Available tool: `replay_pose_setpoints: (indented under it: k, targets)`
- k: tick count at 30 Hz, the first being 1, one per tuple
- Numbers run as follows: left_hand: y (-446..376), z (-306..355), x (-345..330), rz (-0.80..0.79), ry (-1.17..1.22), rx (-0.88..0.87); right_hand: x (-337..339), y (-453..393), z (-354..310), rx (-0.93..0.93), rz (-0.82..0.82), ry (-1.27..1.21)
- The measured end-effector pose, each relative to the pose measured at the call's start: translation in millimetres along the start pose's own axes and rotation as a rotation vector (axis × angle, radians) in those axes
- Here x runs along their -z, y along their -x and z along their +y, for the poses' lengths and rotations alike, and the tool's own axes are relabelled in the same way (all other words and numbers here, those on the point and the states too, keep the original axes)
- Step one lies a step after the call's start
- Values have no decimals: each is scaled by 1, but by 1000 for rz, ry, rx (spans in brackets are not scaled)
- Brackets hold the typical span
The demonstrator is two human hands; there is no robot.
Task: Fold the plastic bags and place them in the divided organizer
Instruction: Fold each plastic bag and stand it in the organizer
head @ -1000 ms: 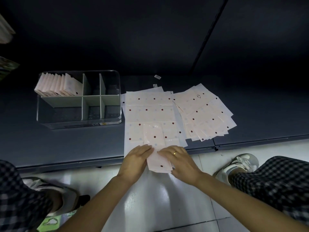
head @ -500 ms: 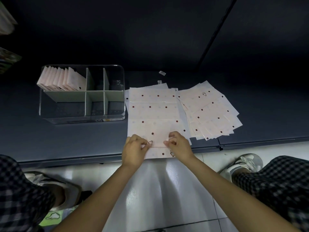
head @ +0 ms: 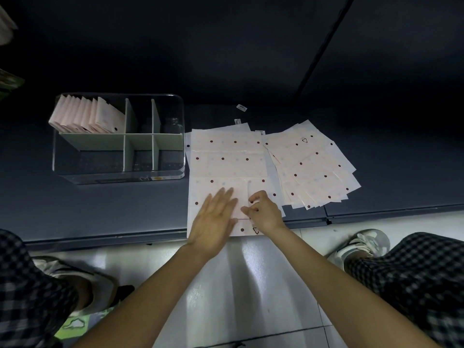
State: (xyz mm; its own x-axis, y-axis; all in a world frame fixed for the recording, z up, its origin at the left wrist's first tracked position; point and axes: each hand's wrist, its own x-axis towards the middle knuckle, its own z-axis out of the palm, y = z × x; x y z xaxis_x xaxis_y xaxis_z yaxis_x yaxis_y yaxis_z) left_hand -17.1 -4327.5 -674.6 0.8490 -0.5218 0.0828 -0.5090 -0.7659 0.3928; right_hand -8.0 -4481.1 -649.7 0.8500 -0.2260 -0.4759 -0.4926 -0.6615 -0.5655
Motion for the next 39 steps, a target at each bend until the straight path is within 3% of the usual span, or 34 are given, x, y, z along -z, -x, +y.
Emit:
replay_pose_setpoints:
  k: [4,11,13,15,18,25,28,32,39]
  targets:
    - [0,-11,-9,-269,-248,-46,1,-1,0,-21,-7,-9]
    - [4,-29,-9,-341,-308,-61,-3,-1,3,-60,52,-16]
    - [3,-29,-10,-344,-296,-61,-8,7,7,103,218,159]
    - [4,-29,-11,-342,-286,-61,-17,19,14,413,366,334]
    - [5,-30,-11,-336,-296,-69,-30,31,26,780,297,630]
    - [3,-33,-10,-352,-266,-87,-12,31,57,720,33,927]
    - [2,-35,-11,-362,-229,-83,-6,29,54,759,103,827]
    - [0,-36,-9,-400,-173,-73,-2,18,33,821,336,550]
    - [-5,-38,-4,-405,-82,-68,-2,9,24,991,368,773]
